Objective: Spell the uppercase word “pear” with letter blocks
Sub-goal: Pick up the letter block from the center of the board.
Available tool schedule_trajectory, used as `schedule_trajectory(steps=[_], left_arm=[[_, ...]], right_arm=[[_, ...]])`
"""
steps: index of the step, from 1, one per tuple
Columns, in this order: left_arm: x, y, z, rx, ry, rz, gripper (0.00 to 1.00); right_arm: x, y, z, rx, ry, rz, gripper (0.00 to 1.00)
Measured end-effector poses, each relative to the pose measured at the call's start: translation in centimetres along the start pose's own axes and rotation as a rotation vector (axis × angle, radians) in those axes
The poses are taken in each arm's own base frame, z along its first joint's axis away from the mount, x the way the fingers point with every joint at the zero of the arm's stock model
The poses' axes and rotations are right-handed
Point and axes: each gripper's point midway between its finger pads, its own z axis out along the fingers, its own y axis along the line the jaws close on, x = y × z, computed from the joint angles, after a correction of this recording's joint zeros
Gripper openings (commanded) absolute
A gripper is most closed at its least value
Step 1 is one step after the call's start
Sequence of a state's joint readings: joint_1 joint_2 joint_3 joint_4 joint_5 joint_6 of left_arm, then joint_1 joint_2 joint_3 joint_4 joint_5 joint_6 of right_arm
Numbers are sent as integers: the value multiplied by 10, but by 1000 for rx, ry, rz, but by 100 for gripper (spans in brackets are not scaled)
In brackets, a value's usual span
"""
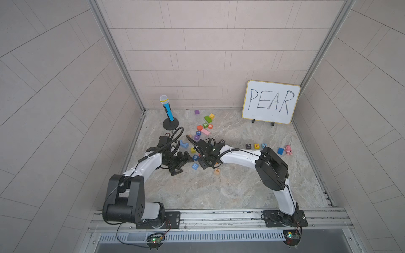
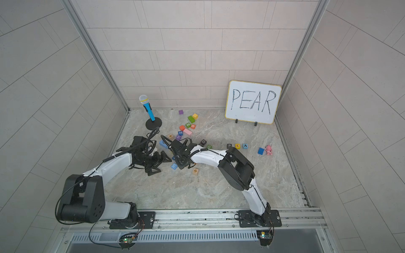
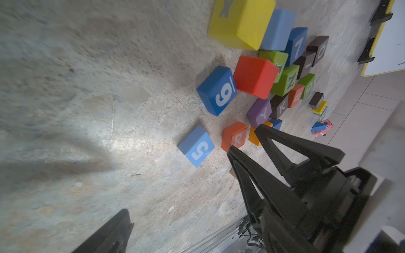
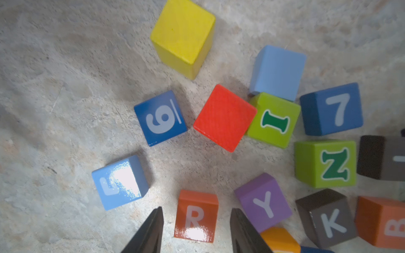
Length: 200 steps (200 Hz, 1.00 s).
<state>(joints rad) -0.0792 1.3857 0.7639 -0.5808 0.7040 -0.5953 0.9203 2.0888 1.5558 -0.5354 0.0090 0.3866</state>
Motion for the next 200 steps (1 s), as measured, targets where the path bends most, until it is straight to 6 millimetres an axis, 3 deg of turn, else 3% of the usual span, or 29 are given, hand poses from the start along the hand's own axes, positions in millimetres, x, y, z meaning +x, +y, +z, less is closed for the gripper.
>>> schedule_trajectory(steps=[59,145,177,200], left_arm=[[-1,-1,0,2,-4,3,97],[-2,2,0,-10,-10,3,97],[-2,3,-2,-27,-15,7,98],[-6,-5,-11,-22,-37,28,98]], right_arm=[[7,-1,11,9,26,4,47],[9,2,16,-4,33,11,30],[6,2,9,-9,24,13,27],[-3,2,-12,-19,-10,17,26]])
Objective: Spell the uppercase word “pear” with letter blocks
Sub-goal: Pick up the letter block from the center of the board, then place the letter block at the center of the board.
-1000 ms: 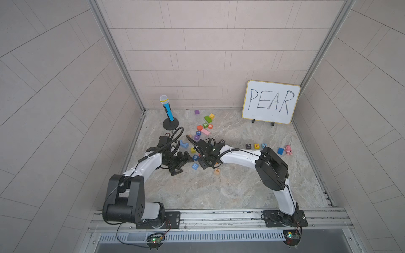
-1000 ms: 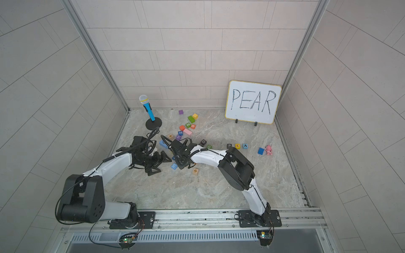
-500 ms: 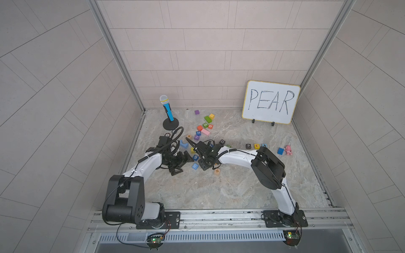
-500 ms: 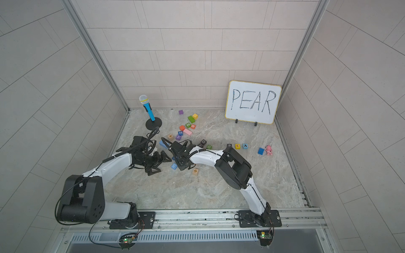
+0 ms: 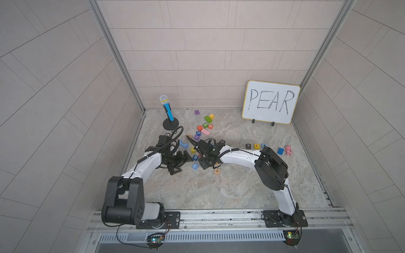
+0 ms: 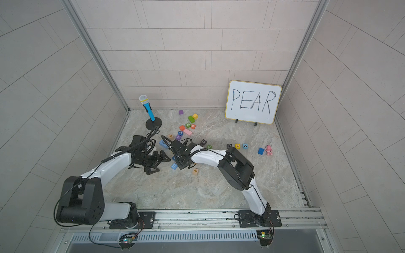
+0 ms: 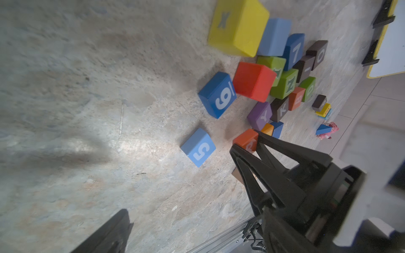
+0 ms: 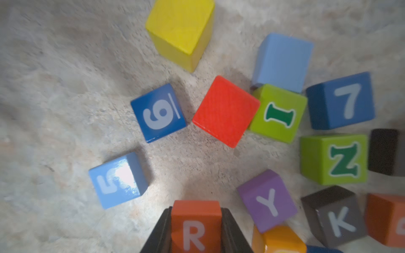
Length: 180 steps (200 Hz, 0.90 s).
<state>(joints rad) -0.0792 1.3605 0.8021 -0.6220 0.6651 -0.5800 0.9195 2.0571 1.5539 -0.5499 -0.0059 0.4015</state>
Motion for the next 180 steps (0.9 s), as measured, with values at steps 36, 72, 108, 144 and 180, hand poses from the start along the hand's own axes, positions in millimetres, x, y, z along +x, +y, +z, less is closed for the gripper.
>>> schedule_trajectory(steps=[36,72,108,144,180], left_arm=[[-5,-22,-15,37,-51,59,99],[6,-50,-14,45,-33,147,99],[26,-105,-5,85,11,304,99],[47,-153,16,110,71,419,99],[62,-188,38,119,116,493,99]], right_arm=[[-24,-10,-56,-1,-113,23,25],[-19,-53,-94,80,-167,73,24],[18,-136,-100,259,-115,162,24],[48,-205,-106,397,-50,232,24],[63,-258,-119,473,-33,306,25]])
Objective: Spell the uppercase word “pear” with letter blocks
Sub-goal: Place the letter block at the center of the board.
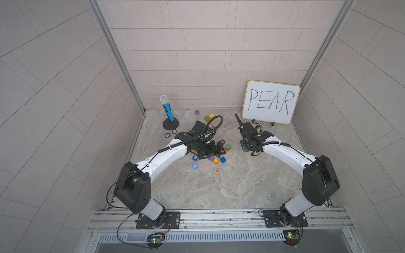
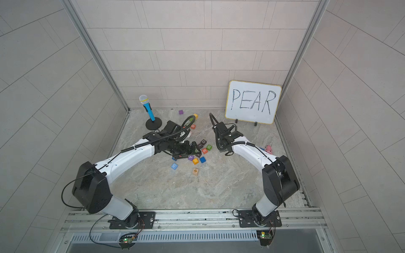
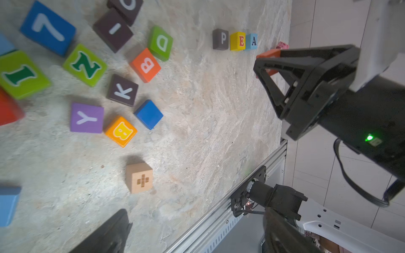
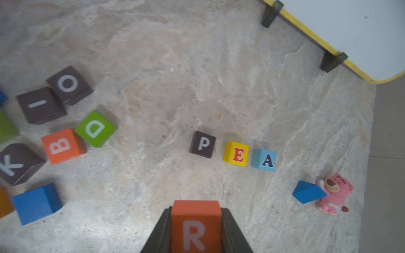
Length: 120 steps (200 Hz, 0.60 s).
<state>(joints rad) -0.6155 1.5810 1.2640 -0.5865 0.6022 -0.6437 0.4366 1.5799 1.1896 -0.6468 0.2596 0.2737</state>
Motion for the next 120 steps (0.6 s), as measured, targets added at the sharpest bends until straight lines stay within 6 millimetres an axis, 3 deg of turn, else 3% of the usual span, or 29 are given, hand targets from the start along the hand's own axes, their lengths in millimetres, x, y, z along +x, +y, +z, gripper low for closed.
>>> schedule_trajectory(steps=[32,68,88,120], left_arm=[[-10,-28,24,38,26,42,99],[-12,-35,53,50,80,39,99],[-14,-35,65,49,103,30,99],[-19,-36,78,61,119,17,99]], right_arm=[[6,-55,18,81,40,86,25],[28,-113,39,127,98,220,25],[32,-131,44,129,108,262,25],[40,-142,65,104,146,293,25]])
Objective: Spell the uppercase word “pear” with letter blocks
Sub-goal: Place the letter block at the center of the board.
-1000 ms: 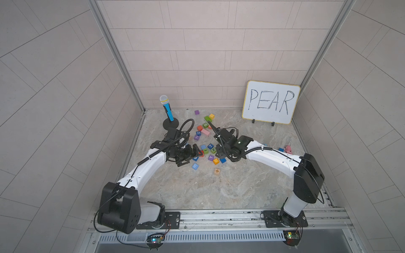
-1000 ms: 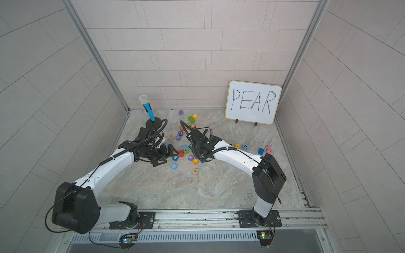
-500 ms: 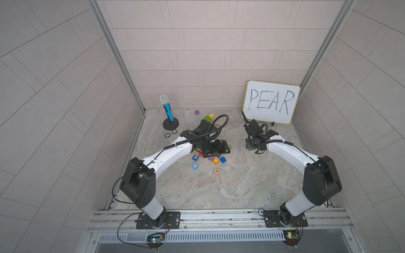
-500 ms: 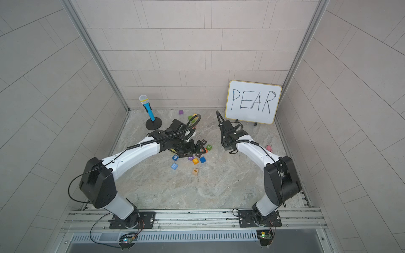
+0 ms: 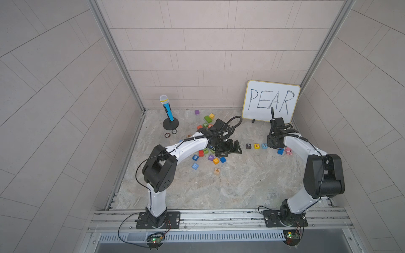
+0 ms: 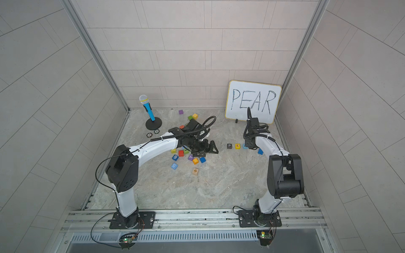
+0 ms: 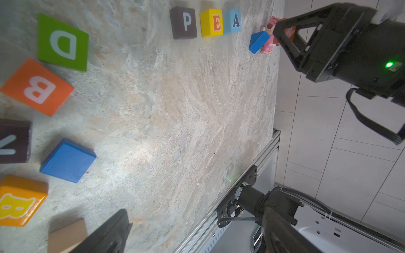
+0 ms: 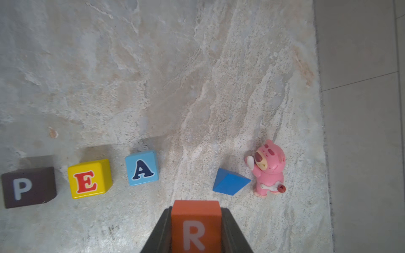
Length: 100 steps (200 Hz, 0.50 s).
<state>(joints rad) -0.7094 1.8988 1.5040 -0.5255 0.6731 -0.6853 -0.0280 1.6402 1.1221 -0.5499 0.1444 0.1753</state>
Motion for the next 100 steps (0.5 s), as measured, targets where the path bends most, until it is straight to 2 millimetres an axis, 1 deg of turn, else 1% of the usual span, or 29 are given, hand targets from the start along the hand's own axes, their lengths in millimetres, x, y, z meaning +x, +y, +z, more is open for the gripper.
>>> schedule_trajectory(steps=[30,53,75,100], left_arm=[[-1,1,4,6,3,-14,99],[-2,0,4,10,-1,-14,99],[-2,-1,4,11,-1,-16,99],[-3,-1,3,11,-2,-16,99]], right_arm=[[12,-3,27,-21,74,-3,26],[17,-1,40,-38,105,-14,26],[20,1,48,-55,123,-24,26],[18,-2,49,-66,121,-22,26]])
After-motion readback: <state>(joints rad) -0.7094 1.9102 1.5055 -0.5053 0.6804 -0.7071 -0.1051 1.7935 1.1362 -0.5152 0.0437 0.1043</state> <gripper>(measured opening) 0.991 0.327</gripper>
